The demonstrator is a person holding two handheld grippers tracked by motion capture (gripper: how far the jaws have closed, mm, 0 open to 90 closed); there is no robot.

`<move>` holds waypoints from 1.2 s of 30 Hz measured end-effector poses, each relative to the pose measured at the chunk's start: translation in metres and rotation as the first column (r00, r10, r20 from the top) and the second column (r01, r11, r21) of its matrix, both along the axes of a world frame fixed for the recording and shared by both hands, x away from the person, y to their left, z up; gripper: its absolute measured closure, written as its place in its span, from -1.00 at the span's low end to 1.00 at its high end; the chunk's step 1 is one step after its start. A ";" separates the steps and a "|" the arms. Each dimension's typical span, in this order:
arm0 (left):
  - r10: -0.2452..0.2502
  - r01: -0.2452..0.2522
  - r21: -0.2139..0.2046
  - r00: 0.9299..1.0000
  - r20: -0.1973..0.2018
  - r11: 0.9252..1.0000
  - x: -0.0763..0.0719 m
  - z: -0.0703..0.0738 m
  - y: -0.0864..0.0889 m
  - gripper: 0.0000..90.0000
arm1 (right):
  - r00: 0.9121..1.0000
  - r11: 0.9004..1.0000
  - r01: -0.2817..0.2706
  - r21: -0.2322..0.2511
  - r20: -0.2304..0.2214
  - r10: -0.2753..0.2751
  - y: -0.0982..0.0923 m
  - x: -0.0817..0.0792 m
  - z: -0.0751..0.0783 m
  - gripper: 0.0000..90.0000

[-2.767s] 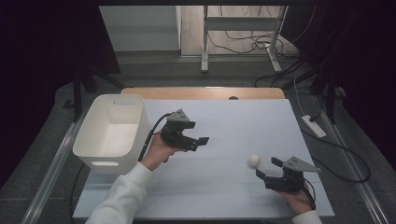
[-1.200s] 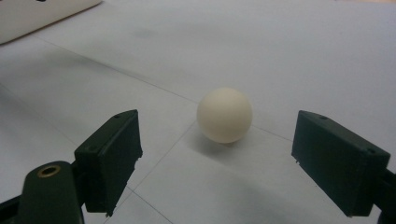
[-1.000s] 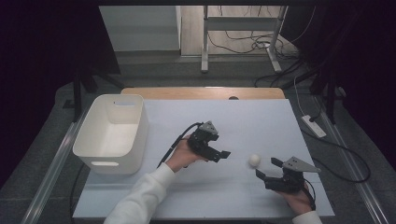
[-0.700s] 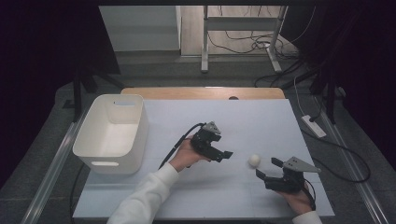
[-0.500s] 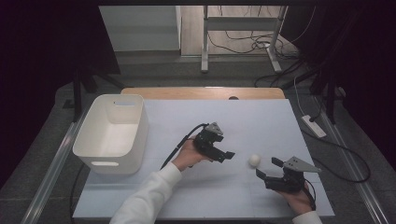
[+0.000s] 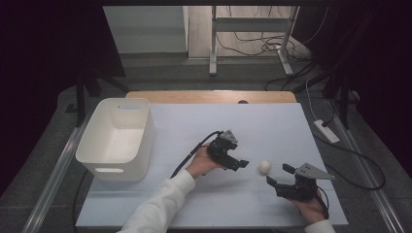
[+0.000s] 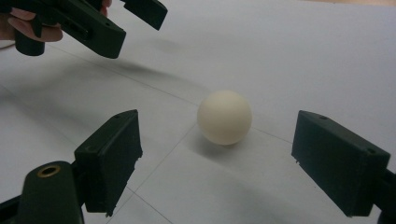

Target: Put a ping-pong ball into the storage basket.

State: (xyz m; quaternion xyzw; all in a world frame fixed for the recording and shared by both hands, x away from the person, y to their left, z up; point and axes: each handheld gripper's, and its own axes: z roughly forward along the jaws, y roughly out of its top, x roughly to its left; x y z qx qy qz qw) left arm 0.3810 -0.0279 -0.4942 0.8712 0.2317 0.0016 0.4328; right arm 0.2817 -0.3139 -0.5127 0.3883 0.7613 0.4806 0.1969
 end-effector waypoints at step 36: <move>-0.065 0.064 0.053 0.998 0.009 0.997 0.001 -0.010 -0.030 -0.64 | 1.000 1.000 -0.007 0.020 0.005 0.007 0.002 -0.002 0.004 -0.65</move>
